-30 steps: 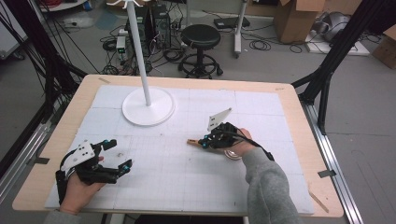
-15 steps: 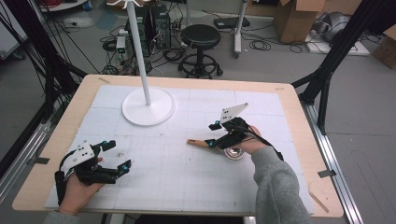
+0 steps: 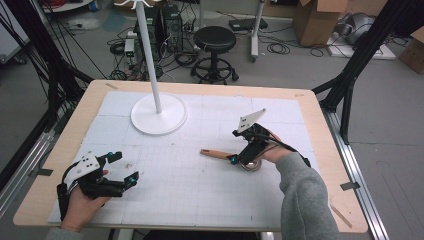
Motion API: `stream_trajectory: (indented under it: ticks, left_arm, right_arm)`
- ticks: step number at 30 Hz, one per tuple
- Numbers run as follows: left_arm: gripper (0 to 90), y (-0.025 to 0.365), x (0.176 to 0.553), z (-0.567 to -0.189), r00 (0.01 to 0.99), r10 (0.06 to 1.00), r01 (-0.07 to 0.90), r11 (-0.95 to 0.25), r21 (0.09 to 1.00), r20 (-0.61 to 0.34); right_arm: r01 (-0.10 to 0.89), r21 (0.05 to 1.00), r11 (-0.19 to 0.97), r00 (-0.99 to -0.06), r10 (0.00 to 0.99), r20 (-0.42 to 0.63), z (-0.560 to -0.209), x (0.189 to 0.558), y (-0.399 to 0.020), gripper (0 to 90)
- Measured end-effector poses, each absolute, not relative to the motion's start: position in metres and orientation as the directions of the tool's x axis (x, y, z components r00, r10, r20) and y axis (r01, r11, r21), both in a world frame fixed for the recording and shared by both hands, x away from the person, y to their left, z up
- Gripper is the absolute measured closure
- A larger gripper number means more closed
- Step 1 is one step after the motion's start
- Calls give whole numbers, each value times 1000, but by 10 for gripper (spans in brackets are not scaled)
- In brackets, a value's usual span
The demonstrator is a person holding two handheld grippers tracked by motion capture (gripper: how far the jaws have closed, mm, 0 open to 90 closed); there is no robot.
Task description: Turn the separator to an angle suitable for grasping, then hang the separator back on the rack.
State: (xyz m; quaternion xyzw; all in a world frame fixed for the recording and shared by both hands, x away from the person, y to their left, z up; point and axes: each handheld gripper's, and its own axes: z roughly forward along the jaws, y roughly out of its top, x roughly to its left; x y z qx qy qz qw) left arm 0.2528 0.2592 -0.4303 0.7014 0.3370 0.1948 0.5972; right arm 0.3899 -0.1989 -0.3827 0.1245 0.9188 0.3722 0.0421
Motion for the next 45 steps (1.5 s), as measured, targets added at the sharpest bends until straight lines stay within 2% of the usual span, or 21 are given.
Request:
stream_trajectory:
  ticks: [6, 29, 45]
  left_arm:
    - [18, 260, 252, -430, 696, 707, 238, -63, 969, -125]
    - [18, 257, 251, -429, 703, 701, 235, -71, 969, -120]
    - [18, 260, 250, -428, 706, 696, 240, -60, 969, -132]
  right_arm:
    - [217, 663, 717, -967, 252, 44, -382, 391, -200, 5]
    - [226, 609, 761, -958, 288, -5, -387, 396, -203, 7]
    - [237, 515, 824, -967, 249, 48, -393, 407, -192, 10]
